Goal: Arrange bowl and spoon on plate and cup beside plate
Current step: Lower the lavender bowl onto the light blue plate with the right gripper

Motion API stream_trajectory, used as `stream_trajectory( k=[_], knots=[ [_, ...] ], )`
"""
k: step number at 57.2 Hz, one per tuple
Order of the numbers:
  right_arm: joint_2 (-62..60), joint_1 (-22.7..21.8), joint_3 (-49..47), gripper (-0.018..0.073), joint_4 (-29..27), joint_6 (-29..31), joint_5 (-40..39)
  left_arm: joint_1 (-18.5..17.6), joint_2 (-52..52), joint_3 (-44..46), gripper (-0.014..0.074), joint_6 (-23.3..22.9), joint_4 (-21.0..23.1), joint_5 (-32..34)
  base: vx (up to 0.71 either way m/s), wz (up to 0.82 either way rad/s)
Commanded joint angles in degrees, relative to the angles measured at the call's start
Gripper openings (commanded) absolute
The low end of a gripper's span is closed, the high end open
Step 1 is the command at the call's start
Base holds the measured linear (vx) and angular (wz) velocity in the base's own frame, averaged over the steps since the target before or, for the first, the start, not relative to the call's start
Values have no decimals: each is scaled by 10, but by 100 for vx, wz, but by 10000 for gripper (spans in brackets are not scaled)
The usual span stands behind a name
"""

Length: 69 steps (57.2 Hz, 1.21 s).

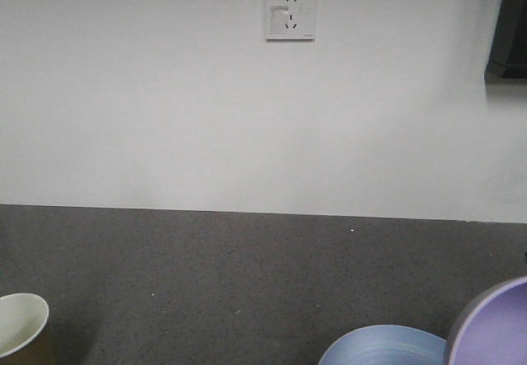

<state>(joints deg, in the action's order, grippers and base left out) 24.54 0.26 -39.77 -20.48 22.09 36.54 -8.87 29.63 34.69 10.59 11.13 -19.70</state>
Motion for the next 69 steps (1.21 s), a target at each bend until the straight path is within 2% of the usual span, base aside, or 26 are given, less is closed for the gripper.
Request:
stream_trajectory(
  k=[1,8,17,22,33,51,69],
  knots=[
    [5,1,-16,-8,-11,-1,-47,-2,2,17,-6,-3,9,50,0,0],
    [17,1,-16,-8,-10,-26,-43,-2,2,17,-6,-3,9,52,0,0],
    [68,12,-18,-8,6,-122,-27,-2,2,17,-6,-3,9,60,0,0],
    [121,25,-26,-8,28,-153,1,-2,2,17,-6,-3,9,61,0,0],
    [264,27,-61,-8,49,-153,55,-2,2,17,-6,-3,8,63,0,0],
    [424,27,-118,-8,49,-147,38,-2,2,17,-6,-3,8,45,0,0],
    [528,27,-120,-5,45,-136,-1,-2,2,17,-6,-3,8,45,0,0]
  ],
)
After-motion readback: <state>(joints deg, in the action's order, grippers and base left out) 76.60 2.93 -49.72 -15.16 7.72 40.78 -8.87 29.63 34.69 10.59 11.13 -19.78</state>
